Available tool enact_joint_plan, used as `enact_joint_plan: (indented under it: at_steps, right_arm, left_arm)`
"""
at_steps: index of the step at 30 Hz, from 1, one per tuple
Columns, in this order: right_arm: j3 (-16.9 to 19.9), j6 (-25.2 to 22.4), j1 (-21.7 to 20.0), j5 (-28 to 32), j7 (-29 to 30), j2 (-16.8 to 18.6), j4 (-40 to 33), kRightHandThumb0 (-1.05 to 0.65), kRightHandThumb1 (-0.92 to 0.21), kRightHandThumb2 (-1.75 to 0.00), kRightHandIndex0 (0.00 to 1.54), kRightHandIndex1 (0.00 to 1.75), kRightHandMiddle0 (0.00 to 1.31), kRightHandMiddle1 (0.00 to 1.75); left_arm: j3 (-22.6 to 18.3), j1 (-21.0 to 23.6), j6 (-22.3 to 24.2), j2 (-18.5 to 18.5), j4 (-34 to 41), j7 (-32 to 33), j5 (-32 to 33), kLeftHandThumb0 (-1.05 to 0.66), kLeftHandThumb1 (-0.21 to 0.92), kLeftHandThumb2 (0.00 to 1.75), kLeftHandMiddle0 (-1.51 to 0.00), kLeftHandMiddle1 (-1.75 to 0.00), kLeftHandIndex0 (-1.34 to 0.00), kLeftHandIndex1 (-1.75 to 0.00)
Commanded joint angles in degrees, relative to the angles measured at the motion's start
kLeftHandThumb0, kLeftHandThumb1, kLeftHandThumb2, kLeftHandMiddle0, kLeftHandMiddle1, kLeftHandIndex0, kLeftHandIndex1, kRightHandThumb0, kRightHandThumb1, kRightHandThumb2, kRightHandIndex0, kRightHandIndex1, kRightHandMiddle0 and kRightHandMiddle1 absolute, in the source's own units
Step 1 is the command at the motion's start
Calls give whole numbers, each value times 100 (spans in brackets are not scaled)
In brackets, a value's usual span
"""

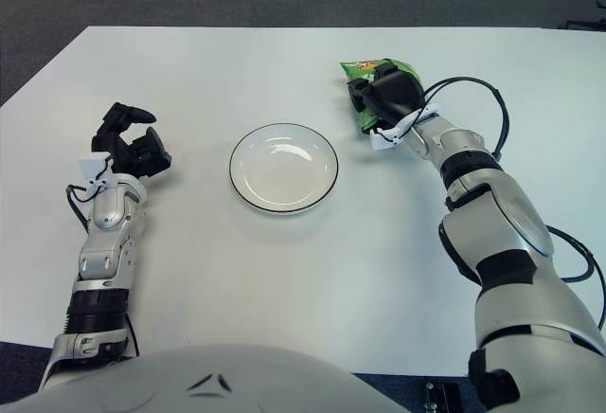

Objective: Put the snack into the plate.

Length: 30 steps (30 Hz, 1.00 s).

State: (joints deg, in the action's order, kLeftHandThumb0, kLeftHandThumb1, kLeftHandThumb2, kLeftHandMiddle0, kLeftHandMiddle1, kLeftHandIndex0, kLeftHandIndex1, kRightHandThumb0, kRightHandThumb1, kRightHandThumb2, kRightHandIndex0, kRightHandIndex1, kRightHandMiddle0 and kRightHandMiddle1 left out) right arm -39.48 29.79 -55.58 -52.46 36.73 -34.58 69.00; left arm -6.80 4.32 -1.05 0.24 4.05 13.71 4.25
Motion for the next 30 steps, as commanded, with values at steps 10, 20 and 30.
enact_joint_plan:
  at_steps: [10,20,30]
  right_arm:
    - [456,92,228,478,-157,149,115,0,-3,-157,88,154,62,175]
    - [902,188,282,913,-268,224,-9,0,-10,-156,77,170,55,175]
    - [1633,68,256,1642,-830,338,-535,0,0,-168,82,175,64,173]
  left_arm:
    - [18,-804,-38,-365,-427,-5,37,-48,31,133,-134,-175,-62,-175]
    - [46,-791,-82,-363,-466,-7,-2,-49,30,134,-135,-175,-63,-175]
    - [78,-722,-43,-376,-534,95,-102,-50,27,137,-136,-175,-65,-175]
